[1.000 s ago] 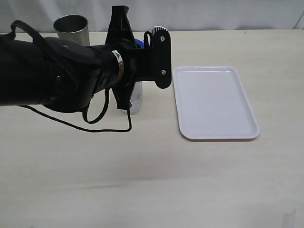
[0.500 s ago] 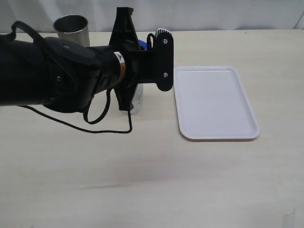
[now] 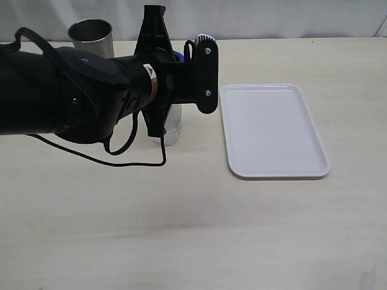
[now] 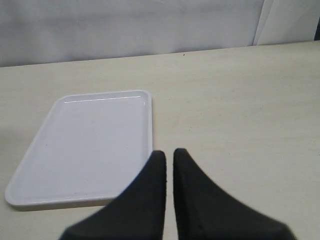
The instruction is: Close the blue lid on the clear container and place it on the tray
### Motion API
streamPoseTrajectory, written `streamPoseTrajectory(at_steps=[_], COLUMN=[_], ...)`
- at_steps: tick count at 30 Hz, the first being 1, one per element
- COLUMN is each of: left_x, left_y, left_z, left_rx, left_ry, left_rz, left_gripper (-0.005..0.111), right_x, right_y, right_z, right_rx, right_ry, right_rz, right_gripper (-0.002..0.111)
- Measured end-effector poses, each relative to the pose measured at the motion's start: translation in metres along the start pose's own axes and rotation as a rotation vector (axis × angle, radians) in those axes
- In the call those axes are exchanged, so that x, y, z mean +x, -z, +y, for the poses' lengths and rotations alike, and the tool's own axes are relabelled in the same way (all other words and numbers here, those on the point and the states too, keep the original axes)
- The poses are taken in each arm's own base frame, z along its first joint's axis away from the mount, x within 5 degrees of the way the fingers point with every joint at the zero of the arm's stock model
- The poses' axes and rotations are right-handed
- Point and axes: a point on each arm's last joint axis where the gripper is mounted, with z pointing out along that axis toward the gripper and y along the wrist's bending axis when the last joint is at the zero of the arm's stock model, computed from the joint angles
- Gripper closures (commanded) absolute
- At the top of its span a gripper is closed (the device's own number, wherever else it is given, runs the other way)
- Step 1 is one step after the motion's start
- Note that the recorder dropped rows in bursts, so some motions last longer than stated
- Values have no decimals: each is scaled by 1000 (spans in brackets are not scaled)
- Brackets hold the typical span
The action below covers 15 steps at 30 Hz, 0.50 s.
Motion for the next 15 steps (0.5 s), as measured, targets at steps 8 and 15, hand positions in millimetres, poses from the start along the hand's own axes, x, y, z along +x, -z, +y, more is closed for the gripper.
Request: streamPoseTrajectory(at_steps=[8,15], left_x=[1,5], left_y=[0,1], left_z=[6,10], left_rx=[-66,-106], left_ry=[7,16], left_rz=[7,54], left_gripper=[107,107], right_x=[0,0], right_y=[0,0], right_z=[0,0], right_rx=[0,0], right_ry=[0,0], right_rz=[0,0], right_gripper=[103,103])
